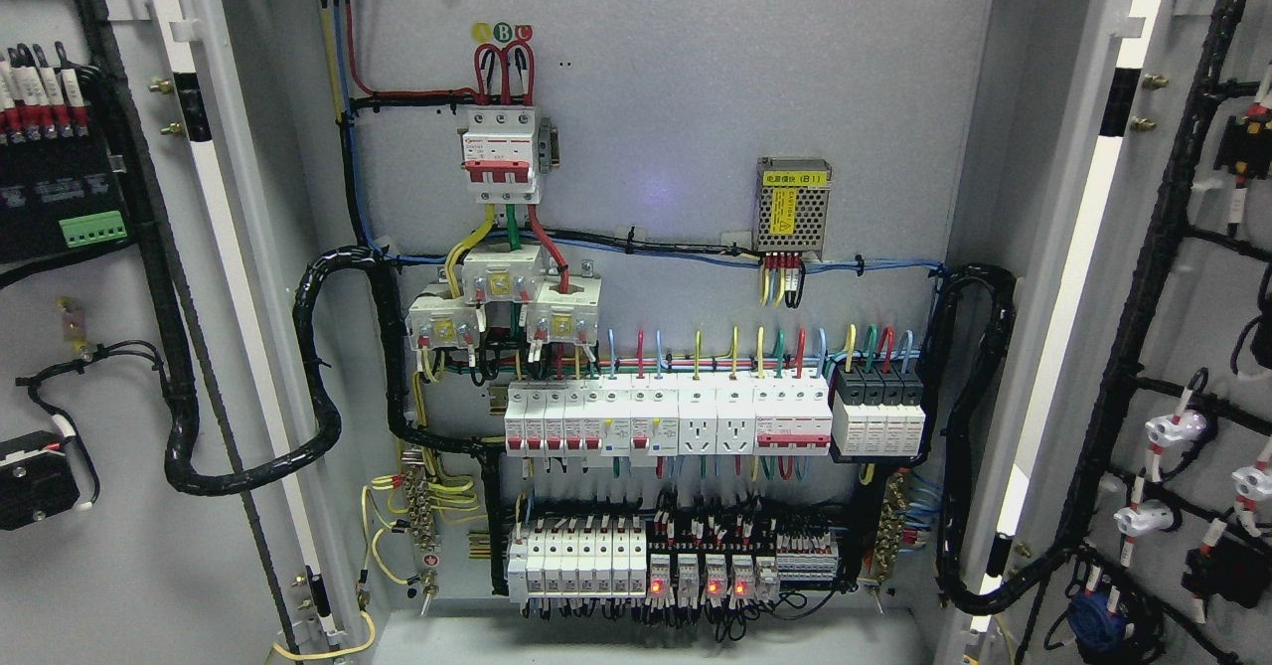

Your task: Open door with both hands

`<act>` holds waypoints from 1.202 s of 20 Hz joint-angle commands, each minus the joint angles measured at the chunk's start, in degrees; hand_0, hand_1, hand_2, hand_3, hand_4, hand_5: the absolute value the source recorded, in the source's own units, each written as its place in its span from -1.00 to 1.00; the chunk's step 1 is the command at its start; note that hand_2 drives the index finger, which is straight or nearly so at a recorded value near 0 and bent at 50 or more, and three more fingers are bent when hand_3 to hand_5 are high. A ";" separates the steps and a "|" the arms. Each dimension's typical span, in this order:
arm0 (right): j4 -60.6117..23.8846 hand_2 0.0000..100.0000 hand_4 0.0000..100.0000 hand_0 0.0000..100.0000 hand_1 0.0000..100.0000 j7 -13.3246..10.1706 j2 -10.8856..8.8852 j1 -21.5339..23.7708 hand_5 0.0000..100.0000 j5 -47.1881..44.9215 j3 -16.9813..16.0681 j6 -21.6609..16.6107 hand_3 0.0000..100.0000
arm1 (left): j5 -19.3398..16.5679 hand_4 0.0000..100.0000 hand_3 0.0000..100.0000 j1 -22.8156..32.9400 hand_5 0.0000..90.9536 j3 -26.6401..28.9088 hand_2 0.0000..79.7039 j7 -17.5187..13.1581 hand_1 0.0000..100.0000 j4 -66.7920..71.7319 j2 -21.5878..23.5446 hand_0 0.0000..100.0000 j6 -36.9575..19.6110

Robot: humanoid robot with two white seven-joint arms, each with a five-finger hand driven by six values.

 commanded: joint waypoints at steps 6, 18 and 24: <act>11.26 -1.00 -1.00 -1.00 -1.00 -7.86 4.17 -0.52 -1.00 4.27 5.01 10.14 -1.00 | -5.16 -1.00 -1.00 -2.24 -1.00 -1.80 -1.00 0.76 -1.00 21.56 -5.83 -1.00 -0.32; 15.31 -1.00 -1.00 -1.00 -1.00 -10.15 7.95 -0.26 -1.00 12.11 5.10 12.96 -1.00 | -11.93 -1.00 -1.00 -4.70 -1.00 -1.54 -1.00 0.85 -1.00 27.27 -9.17 -1.00 -0.06; 15.39 -1.00 -1.00 -1.00 -1.00 -11.55 7.87 1.41 -1.00 12.46 5.18 13.13 -1.00 | -11.76 -1.00 -1.00 -6.11 -1.00 -1.19 -1.00 1.90 -1.00 29.56 -9.00 -1.00 0.21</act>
